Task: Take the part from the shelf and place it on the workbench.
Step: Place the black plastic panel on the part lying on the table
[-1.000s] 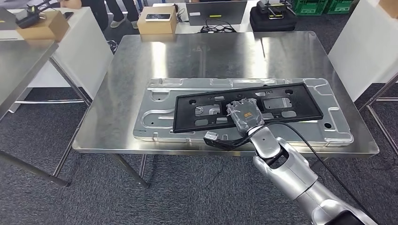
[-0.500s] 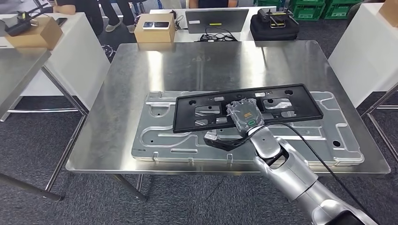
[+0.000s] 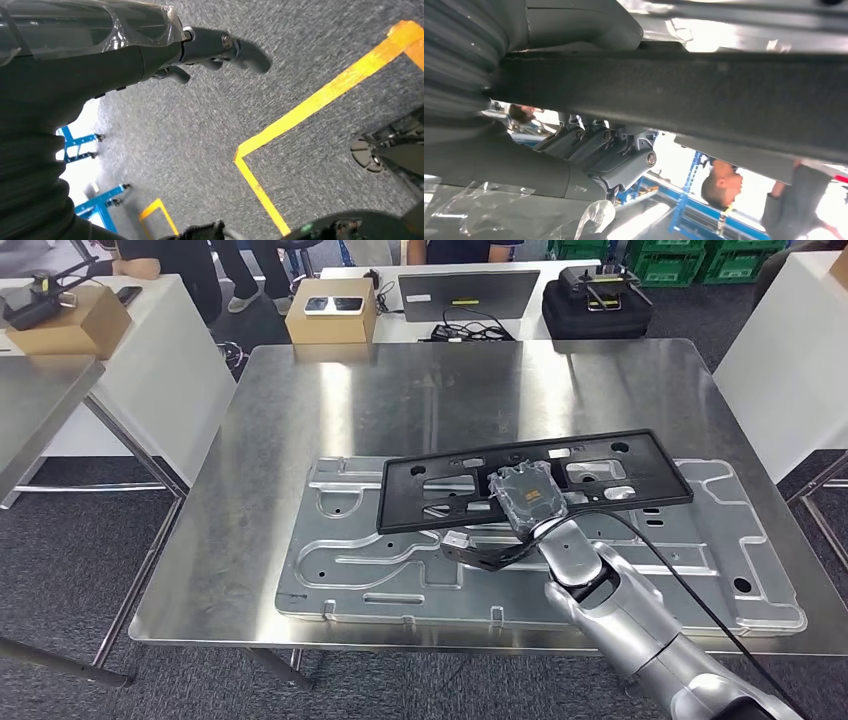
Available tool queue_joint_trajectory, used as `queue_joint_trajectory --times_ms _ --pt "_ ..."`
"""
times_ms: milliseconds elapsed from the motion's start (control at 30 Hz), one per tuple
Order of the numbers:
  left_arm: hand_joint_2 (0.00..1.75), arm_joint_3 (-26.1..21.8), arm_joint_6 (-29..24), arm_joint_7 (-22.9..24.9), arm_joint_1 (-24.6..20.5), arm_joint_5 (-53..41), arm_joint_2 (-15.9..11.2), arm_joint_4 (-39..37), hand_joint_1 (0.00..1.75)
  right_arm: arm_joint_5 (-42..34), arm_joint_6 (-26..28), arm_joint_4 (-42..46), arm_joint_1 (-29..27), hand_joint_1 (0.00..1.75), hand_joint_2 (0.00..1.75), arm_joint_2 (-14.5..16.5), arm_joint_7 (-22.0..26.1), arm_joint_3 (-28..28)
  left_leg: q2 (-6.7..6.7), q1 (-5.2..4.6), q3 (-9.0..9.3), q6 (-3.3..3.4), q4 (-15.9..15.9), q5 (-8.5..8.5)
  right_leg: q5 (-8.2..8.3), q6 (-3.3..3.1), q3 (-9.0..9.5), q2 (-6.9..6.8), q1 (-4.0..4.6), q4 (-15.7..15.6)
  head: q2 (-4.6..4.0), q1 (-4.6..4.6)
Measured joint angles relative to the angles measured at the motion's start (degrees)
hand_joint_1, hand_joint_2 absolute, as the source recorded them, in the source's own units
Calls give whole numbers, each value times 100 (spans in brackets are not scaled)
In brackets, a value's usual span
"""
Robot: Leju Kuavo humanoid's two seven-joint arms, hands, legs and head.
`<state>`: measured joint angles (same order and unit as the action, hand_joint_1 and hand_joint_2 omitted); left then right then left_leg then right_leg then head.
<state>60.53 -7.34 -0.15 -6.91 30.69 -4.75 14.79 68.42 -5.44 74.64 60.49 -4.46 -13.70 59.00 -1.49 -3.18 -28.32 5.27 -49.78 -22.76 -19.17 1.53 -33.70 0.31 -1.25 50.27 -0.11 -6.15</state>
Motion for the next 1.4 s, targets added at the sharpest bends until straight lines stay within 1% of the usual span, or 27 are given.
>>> queue_joint_trajectory --times_ms 67,133,167,200,233,267,333,400,533,567,633,700,733,767,800,867,900,967,1033,1100,1167,1200,1233,1267,1300,1333,1400 --pt "175 2 -15 -22 -18 -3 -14 -5 0 1 -14 25 6 87 87 -11 0 -8 30 73 -288 -139 -581 -301 -14 -16 20 5 -34 6 0 -2" --pt "175 2 -36 -41 -38 -20 -14 -5 0 1 -44 38 -4 0 0 -25 0 -9 57 185 -778 -274 -1504 -677 -40 -19 27 8 -42 9 0 -3" --pt "175 3 -49 -55 -39 -37 -14 -6 0 1 -59 40 -17 0 0 -35 3 -9 68 226 -972 -306 -1825 -774 -55 -15 34 9 -44 10 0 -3" --pt "175 5 -56 -70 -33 -52 -14 -6 0 1 -69 42 -32 0 0 -46 5 -9 76 250 -1060 -319 -1915 -761 -71 -8 48 9 -45 10 0 -4" --pt "175 7 -66 -85 -28 -63 -13 -6 0 1 -75 44 -44 0 0 -55 9 -9 82 262 -1036 -315 -1777 -641 -87 -2 71 9 -44 10 0 -3" --pt "175 9 -75 -94 -26 -68 -13 -6 0 1 -83 53 -51 0 0 -61 11 -9 86 257 -898 -288 -1417 -425 -102 5 103 9 -41 5 0 -4" --pt "175 10 -92 -102 -33 -52 -26 -8 0 1 -99 89 -37 0 0 -69 10 -13 105 194 -474 -155 -445 78 -126 16 170 7 -52 -21 0 -3" --pt "175 10 -98 -101 -45 -35 -42 -10 0 1 -113 120 -15 0 0 -76 8 -16 125 131 -229 -38 112 327 -135 23 205 4 -68 -45 0 -3" --pt "175 9 -96 -97 -62 -16 -47 -11 0 1 -121 131 -8 0 0 -84 5 -20 126 100 -190 -25 222 314 -133 44 206 1 -77 -56 0 -4" --pt "175 9 -89 -86 -61 2 -54 -13 0 1 -132 143 -14 0 0 -92 4 -22 123 87 -163 -16 250 316 -130 74 212 -2 -79 -72 0 -4" --pt "175 8 -65 -66 -59 32 -66 -15 0 0 -165 188 -26 0 0 -126 5 -32 127 108 -66 14 332 355 -509 135 -70 -4 -58 578 0 -3" --pt "175 8 -46 -59 -57 47 -62 -17 0 -2 -198 221 -58 0 0 -167 12 -38 132 145 2 46 381 382 -1011 182 -560 -6 -30 1637 0 -3" --pt "175 8 -45 -59 -55 50 -58 -17 0 -3 -210 221 -80 0 0 -181 16 -38 128 149 0 46 361 366 -1052 199 -688 -7 -34 1870 0 -3" --pt "175 8 -43 -59 -48 51 -54 -17 0 -3 -221 221 -97 0 0 -192 21 -38 125 157 -2 36 331 342 -974 218 -696 -8 -41 1857 1 -3" --pt "175 8 -39 -59 -41 52 -51 -17 0 -3 -232 223 -104 0 0 -199 25 -38 122 171 -3 17 287 308 -794 239 -575 -11 -52 1587 1 -3" --pt "175 8 -34 -59 -37 53 -50 -17 0 1 -269 237 -81 0 0 -211 44 -37 119 180 -20 -51 164 209 -392 292 -143 -13 -96 714 1 -3" --pt "175 8 -32 -59 -40 54 -52 -18 0 3 -299 251 -60 0 0 -219 56 -37 117 173 -41 -77 92 165 -271 287 23 -1 -118 379 1 -4" --pt "175 8 -33 -64 -46 62 -59 -19 0 5 -362 281 -12 0 0 -251 61 -37 114 144 -80 -108 7 125 -218 240 136 23 -139 124 0 -8" --pt "175 9 -33 -76 -41 84 -59 -20 0 -2 -394 316 54 0 0 -306 -3 -50 114 156 -123 -131 -52 83 -225 177 118 34 -144 133 0 -9" --pt "87 9 -32 -86 -34 110 -60 -22 0 -25 -389 370 165 0 0 -369 -101 -110 120 194 -310 -204 -444 -152 -231 141 115 33 -159 136 0 -9" --pt "0 8 -22 -88 -33 123 -60 -23 0 -48 -377 429 262 0 0 -431 -145 -203 125 254 -708 -296 -1303 -531 -242 120 123 30 -159 135 0 -9" --pt "0 8 -11 -88 -33 129 -60 -23 0 -55 -374 448 286 0 0 -460 -146 -237 126 280 -924 -327 -1739 -674 -251 115 131 28 -156 136 0 -9" --pt "0 8 4 -87 -29 134 -59 -23 0 -56 -374 457 290 0 0 -484 -141 -252 126 294 -1067 -339 -1991 -718 -261 112 144 27 -153 135 0 -8" --pt "0 8 16 -88 -26 142 -58 -23 0 -55 -374 464 285 0 0 -499 -131 -256 125 298 -1106 -334 -2015 -651 -272 109 162 29 -148 133 0 -8" --pt "0 8 27 -93 -24 148 -56 -23 0 -54 -374 475 278 0 0 -508 -120 -257 124 289 -1026 -306 -1787 -478 -282 108 188 34 -139 126 0 -8" --pt "0 8 36 -98 -27 151 -56 -23 0 -50 -374 490 274 0 0 -510 -111 -257 123 269 -841 -249 -1348 -233 -288 108 223 42 -129 107 0 -8" --pt "0 8 46 -109 -46 153 -66 -29 0 -32 -370 516 277 0 0 -511 -105 -259 126 198 -390 -80 -376 181 -292 109 294 55 -120 44 0 -8"
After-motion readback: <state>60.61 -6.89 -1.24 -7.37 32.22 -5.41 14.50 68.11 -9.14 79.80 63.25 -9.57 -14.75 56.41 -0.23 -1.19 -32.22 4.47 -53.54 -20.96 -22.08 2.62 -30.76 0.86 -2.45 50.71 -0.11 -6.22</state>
